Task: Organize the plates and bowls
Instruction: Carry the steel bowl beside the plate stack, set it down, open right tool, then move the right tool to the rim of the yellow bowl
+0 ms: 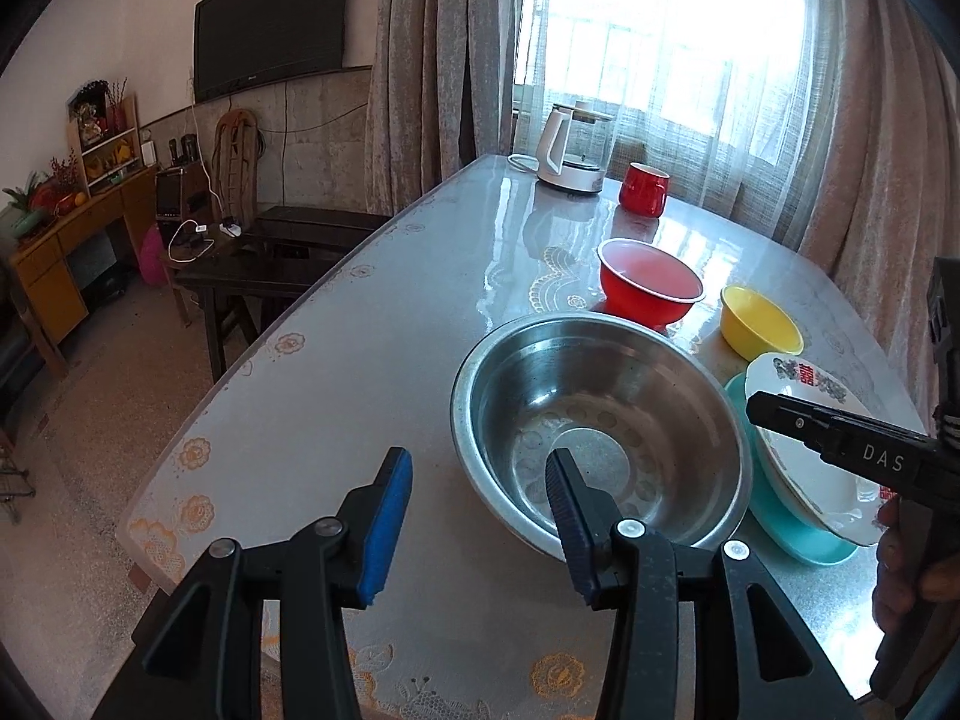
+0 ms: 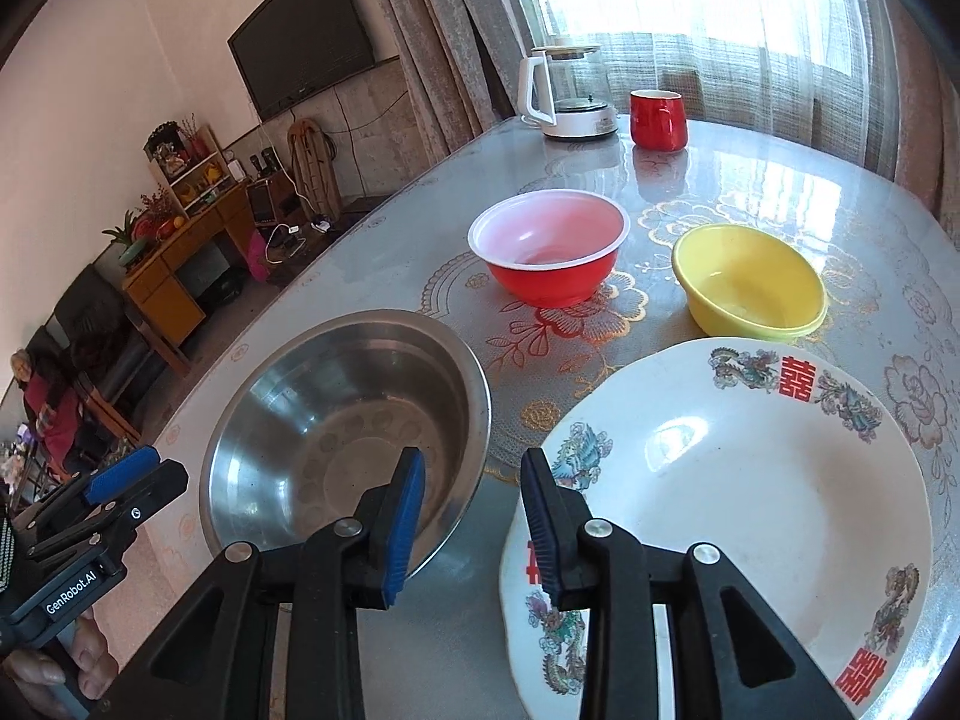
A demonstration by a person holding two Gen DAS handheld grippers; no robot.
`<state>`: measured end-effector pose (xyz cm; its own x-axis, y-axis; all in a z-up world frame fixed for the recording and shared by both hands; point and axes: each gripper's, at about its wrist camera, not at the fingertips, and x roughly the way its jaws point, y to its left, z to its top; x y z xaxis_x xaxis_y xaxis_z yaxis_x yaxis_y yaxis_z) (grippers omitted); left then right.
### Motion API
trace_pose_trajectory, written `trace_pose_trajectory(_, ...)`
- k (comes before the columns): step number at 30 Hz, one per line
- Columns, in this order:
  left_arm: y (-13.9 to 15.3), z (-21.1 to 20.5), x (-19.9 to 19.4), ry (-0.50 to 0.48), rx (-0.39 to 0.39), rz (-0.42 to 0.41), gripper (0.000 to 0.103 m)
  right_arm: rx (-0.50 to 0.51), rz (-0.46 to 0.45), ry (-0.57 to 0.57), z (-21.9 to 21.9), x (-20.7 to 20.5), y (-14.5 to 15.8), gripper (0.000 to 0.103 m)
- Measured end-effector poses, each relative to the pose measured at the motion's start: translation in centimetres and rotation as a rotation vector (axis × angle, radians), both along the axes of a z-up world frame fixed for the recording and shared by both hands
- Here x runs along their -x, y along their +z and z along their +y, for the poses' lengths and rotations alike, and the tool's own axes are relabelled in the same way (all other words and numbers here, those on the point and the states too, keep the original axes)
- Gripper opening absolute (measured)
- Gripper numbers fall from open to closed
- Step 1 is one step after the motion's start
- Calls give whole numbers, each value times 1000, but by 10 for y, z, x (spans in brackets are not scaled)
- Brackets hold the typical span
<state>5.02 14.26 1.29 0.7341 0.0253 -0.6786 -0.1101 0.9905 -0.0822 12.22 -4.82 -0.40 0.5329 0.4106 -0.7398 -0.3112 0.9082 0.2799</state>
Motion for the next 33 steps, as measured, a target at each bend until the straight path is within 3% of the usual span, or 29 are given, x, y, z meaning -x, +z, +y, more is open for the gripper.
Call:
trace_pose_trajectory(8, 10, -25, -16, -64, -19, -11, 47, -94, 27, -110, -53, -9, 10, 33)
trace_pose_trajectory(16, 8, -47, -42, -109, 5, 50, 47, -167, 69, -234, -108, -19, 9, 33)
trace_pose_trajectory(22, 22, -70, -61, -225, 50, 37, 44, -188, 84, -288, -136, -31, 11, 33)
trace_pose_trajectory(25, 32, -88, -78, -289, 95, 40, 41, -176, 76, -318, -149, -40, 15, 33)
trace_pose_trajectory(29, 40, -119, -105, -355, 86, 49, 41, -172, 109, -349, -165, -65, 11, 30)
trace_pose_trajectory(33, 40, -147, -138, -387, 103, 106, 42, -190, 151, -378, -178, -95, 4, 30)
